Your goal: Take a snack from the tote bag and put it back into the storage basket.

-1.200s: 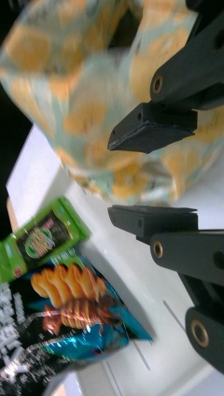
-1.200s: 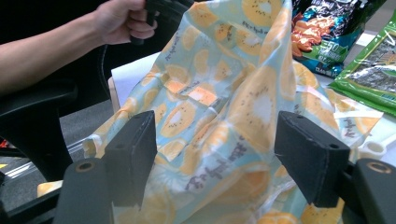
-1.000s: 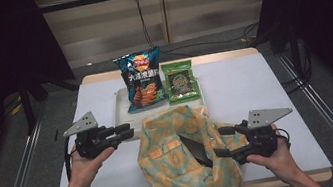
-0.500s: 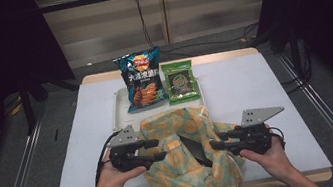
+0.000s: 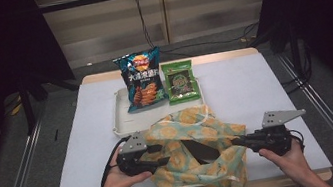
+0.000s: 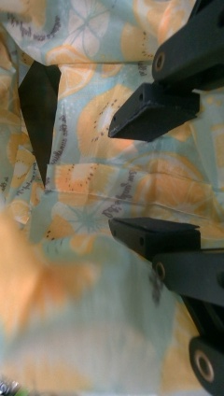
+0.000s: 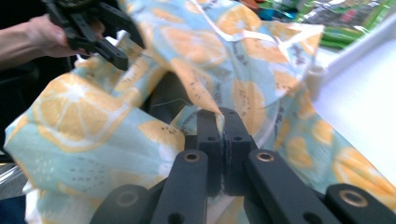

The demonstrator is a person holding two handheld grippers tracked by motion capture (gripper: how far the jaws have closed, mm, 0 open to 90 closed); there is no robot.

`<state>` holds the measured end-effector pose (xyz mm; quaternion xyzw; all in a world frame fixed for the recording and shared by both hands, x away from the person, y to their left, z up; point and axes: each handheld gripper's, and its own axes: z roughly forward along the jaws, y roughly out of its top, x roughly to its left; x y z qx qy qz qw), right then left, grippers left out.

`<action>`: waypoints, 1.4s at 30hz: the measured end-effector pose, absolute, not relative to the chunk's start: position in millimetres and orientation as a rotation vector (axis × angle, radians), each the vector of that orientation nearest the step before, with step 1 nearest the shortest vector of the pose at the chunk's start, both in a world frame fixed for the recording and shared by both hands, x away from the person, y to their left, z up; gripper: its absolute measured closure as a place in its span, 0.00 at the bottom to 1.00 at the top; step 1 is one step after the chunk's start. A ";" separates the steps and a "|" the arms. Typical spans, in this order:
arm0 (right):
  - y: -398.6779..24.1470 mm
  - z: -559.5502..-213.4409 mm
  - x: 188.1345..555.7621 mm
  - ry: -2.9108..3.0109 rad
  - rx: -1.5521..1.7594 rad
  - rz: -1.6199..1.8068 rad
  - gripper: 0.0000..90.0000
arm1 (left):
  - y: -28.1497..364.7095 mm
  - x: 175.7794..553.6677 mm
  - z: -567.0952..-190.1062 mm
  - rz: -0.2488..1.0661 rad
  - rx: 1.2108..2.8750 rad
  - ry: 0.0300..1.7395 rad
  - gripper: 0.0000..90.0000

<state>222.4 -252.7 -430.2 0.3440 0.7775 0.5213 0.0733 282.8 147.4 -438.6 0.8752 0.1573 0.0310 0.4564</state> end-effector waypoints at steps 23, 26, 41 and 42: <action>-244.8 -424.4 216.4 2.304 1.004 1.592 0.54 | 169.9 246.9 -431.8 -0.053 2.171 0.318 1.00; -241.7 -424.8 216.7 2.317 0.991 1.586 0.54 | 176.7 236.4 -437.9 -0.082 2.178 0.318 1.00; -250.0 -444.0 226.7 2.368 1.063 1.418 0.86 | 178.3 245.0 -461.2 -0.117 2.297 0.358 1.00; -252.2 -444.4 227.1 2.362 1.076 1.418 0.86 | 178.8 245.5 -461.8 -0.117 2.298 0.365 1.00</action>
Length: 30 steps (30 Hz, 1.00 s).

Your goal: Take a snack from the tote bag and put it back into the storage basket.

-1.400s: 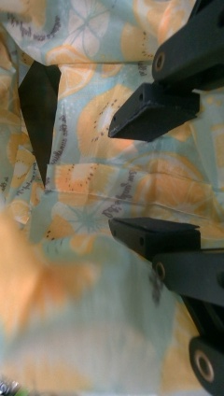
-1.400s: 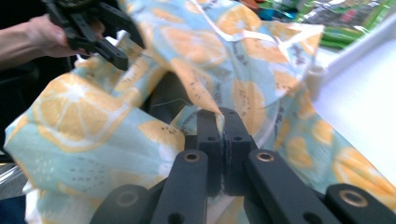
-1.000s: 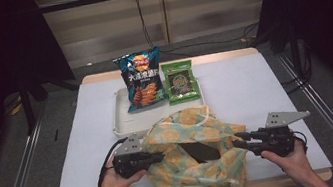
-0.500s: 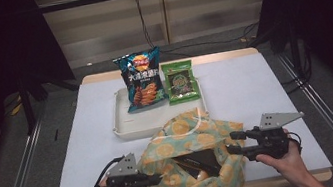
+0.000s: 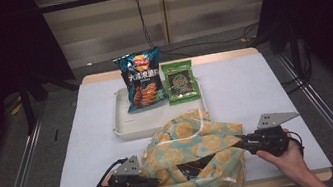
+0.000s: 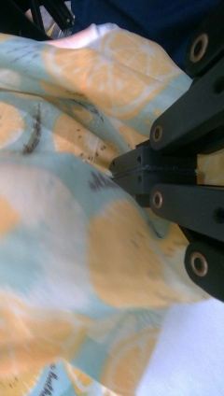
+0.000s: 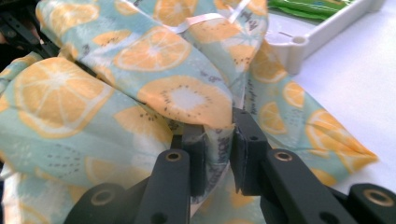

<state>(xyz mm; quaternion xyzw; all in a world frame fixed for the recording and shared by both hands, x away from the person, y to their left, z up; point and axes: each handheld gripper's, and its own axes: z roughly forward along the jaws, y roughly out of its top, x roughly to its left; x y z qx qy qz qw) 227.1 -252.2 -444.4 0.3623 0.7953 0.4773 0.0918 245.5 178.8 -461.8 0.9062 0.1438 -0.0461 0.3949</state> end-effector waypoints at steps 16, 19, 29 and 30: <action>-247.0 -427.8 219.4 2.307 1.007 1.528 0.51 | 185.8 235.9 -430.1 -0.144 2.075 0.333 0.91; -248.8 -425.1 218.4 2.292 1.005 1.554 0.48 | 185.3 234.7 -424.9 -0.149 2.052 0.320 0.87; -247.3 -424.5 220.0 2.298 0.998 1.562 0.45 | 156.3 235.0 -411.3 -0.180 2.071 0.235 0.86; -246.8 -424.5 220.0 2.299 0.999 1.565 0.45 | 151.1 235.6 -411.2 -0.181 2.079 0.236 0.85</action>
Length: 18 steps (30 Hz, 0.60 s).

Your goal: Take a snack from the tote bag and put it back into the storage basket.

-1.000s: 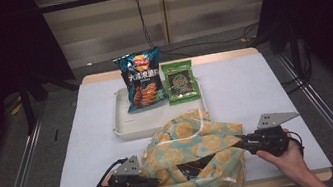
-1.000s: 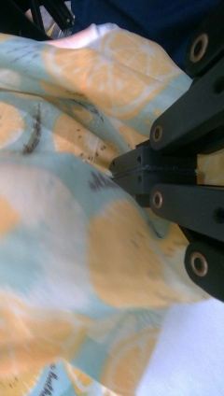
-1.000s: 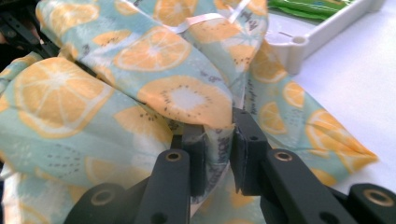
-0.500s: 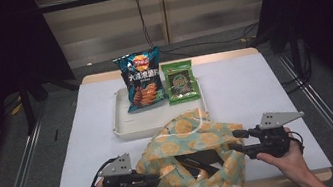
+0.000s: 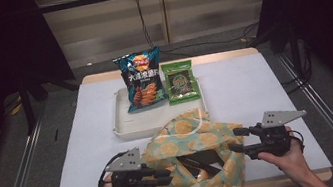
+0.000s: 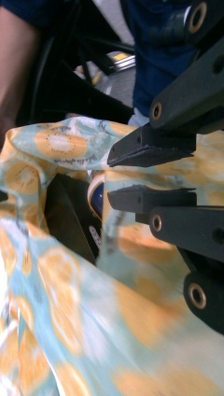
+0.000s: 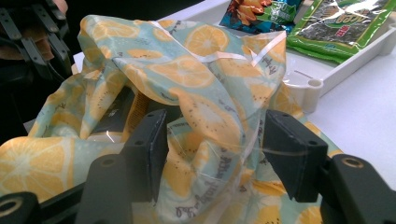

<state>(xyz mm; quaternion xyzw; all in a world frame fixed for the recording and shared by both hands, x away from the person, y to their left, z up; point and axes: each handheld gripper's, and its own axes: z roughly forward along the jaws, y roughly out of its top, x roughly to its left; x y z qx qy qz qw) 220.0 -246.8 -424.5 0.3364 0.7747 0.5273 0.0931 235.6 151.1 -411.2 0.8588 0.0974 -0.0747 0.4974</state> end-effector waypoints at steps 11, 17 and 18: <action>-242.5 -425.5 220.5 2.332 0.969 1.568 0.45 | 89.4 253.7 -413.5 -0.224 2.179 0.138 0.87; -243.5 -425.9 219.9 2.330 0.973 1.573 0.44 | 69.5 260.5 -416.6 -0.186 2.223 0.116 0.86; -243.8 -426.0 220.0 2.331 0.972 1.573 0.44 | 67.3 260.2 -418.3 -0.172 2.241 0.112 0.86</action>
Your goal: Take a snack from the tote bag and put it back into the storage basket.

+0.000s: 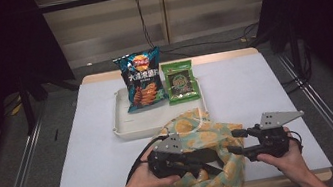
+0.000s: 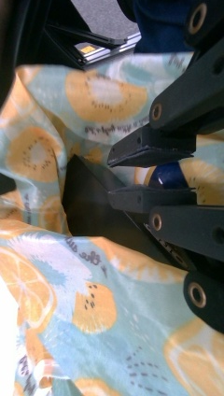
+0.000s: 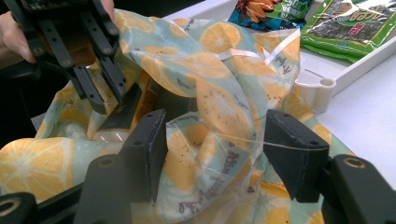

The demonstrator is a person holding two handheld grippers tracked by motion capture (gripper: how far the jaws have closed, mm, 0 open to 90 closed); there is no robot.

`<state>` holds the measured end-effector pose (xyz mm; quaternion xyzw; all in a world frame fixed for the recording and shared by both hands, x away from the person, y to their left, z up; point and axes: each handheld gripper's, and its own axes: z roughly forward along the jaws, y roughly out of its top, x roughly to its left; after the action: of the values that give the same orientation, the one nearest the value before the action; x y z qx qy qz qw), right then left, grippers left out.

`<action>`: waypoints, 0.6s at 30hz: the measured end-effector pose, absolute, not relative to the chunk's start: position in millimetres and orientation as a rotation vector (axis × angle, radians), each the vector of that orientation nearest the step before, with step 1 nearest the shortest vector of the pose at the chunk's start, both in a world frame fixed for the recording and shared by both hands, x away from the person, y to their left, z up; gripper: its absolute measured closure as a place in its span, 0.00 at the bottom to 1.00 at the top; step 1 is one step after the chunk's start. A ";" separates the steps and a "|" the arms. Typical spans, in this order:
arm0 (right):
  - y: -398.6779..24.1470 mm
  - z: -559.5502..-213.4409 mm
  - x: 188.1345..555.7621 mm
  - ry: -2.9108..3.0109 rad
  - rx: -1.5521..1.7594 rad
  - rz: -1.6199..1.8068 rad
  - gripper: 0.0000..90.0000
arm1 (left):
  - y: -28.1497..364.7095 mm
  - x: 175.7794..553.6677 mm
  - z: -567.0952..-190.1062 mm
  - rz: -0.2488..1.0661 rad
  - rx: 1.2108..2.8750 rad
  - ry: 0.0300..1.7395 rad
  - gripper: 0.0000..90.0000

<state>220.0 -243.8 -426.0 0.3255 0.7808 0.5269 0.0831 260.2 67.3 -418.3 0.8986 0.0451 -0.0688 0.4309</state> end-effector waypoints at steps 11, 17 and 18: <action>-242.0 -426.7 220.8 2.338 0.968 1.580 0.44 | 75.9 254.3 -426.7 -0.138 2.336 0.071 0.58; -240.6 -427.0 220.7 2.345 0.965 1.579 0.43 | 77.1 250.1 -427.4 -0.069 2.369 0.044 0.46; -240.6 -426.9 220.6 2.344 0.966 1.580 0.43 | 76.5 249.5 -427.3 -0.058 2.376 0.036 0.46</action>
<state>220.6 -240.6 -426.9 0.3225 0.7822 0.5275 0.0770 249.5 76.5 -427.3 0.9275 0.0140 -0.0225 0.3729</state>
